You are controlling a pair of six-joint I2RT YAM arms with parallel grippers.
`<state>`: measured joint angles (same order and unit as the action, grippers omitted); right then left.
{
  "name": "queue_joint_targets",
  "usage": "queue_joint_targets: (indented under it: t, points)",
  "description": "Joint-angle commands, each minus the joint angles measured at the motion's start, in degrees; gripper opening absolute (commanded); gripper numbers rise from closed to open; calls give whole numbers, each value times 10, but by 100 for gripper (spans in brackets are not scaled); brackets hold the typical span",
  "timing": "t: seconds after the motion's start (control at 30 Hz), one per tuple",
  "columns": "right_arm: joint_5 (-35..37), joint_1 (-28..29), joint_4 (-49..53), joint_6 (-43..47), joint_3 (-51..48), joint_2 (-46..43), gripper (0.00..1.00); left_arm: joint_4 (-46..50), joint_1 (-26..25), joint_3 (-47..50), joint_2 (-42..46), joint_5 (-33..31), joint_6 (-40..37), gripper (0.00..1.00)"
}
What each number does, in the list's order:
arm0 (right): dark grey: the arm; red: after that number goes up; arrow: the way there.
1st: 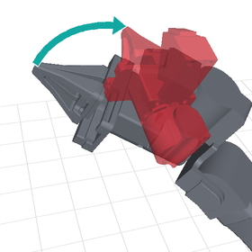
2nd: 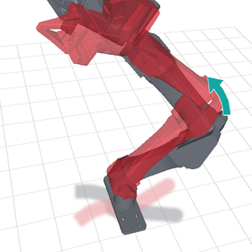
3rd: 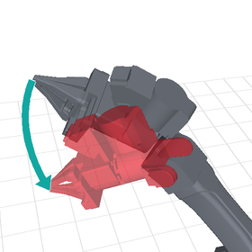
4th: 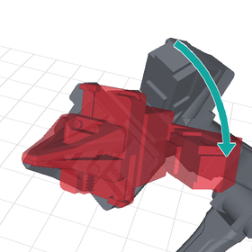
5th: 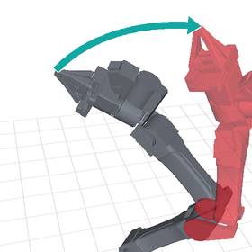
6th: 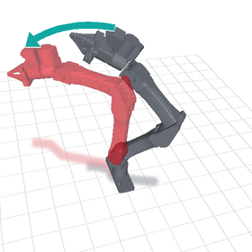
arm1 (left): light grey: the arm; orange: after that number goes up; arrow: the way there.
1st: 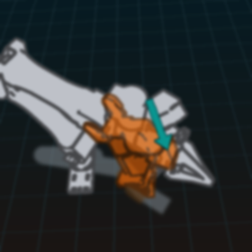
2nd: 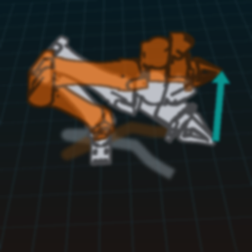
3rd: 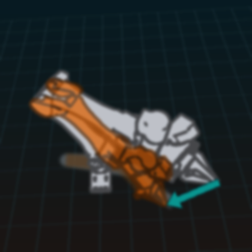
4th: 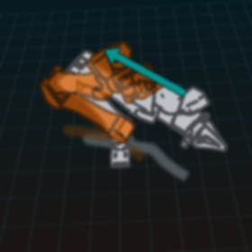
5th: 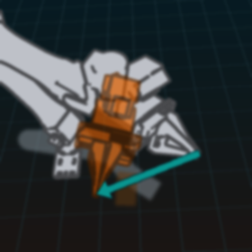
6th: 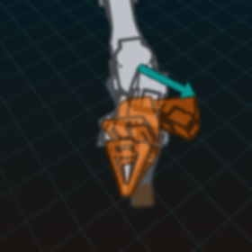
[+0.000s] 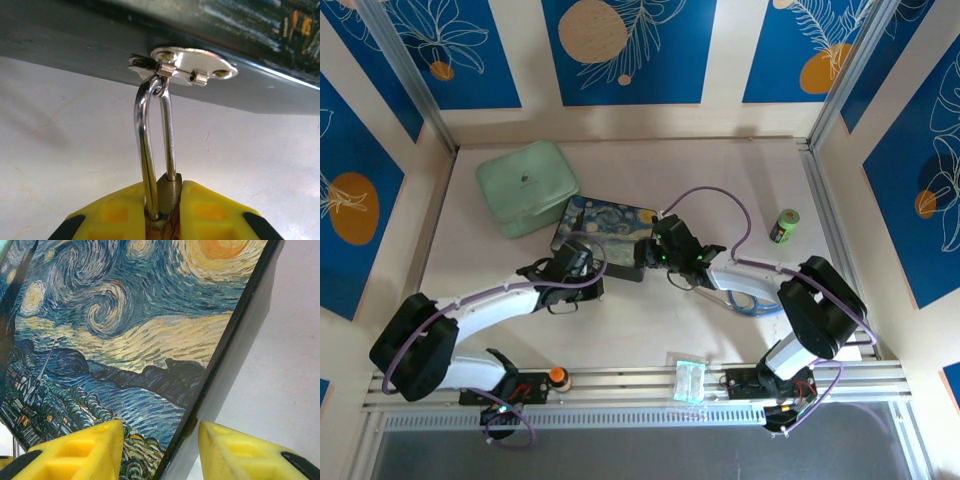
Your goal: Unlock the padlock with the key
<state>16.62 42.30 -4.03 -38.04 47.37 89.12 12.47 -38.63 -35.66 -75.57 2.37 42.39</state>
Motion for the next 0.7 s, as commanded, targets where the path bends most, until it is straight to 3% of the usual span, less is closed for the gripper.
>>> queue_joint_targets:
  t: [0.0,0.13,0.27,0.47,0.57,0.67]
  points:
    - [14,-6,53,1,-18,24,42,89,16,6,8,-53,-39,16]
    - [24,-2,69,10,-6,31,42,67,61,34,38,17,-54,18]
    - [19,-1,65,10,-4,37,42,14,64,58,31,55,-38,16]
    - [15,0,66,5,-5,31,42,83,34,21,11,-72,-48,19]
    - [16,0,66,5,-5,31,42,41,12,29,-4,-100,-30,26]
    - [12,-4,65,-1,-7,31,42,45,-29,13,-31,-173,-11,25]
